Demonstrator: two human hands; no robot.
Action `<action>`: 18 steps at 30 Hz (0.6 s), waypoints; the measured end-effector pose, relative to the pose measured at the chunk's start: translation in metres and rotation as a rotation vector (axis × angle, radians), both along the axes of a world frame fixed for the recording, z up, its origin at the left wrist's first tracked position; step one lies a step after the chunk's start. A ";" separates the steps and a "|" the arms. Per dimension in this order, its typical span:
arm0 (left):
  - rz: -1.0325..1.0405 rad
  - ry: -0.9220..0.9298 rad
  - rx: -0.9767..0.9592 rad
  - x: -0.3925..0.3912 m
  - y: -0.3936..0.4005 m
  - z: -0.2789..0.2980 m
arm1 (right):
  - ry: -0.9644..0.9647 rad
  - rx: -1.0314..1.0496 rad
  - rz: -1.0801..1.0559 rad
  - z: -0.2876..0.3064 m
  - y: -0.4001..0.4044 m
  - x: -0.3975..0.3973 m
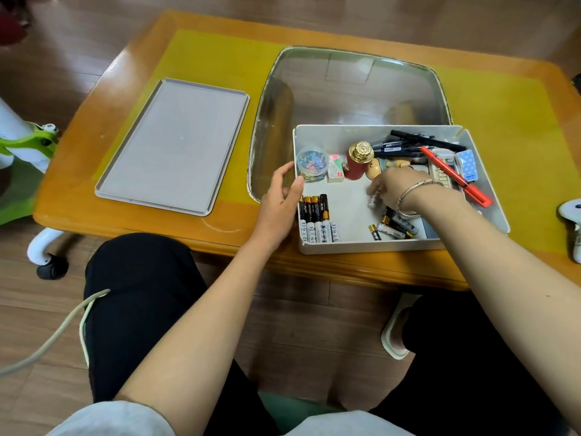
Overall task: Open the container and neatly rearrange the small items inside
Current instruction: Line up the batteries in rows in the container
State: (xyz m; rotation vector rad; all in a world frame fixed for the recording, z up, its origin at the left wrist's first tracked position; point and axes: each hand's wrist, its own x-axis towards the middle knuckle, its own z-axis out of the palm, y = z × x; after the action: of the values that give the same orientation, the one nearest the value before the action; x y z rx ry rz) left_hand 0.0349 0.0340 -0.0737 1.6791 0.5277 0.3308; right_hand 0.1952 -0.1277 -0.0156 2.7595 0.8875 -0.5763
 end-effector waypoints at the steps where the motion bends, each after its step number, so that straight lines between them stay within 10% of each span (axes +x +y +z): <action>1: 0.000 0.001 -0.002 0.000 0.000 0.000 | -0.017 0.023 0.000 0.001 -0.001 0.001; 18: -0.003 0.025 -0.006 -0.001 0.000 0.002 | 0.049 -0.005 0.083 -0.004 0.000 0.009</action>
State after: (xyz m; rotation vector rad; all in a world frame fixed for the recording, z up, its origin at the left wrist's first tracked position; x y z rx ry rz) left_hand 0.0342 0.0339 -0.0715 1.6804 0.5438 0.3062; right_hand 0.2046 -0.1274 -0.0195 2.7000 1.0053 -0.6332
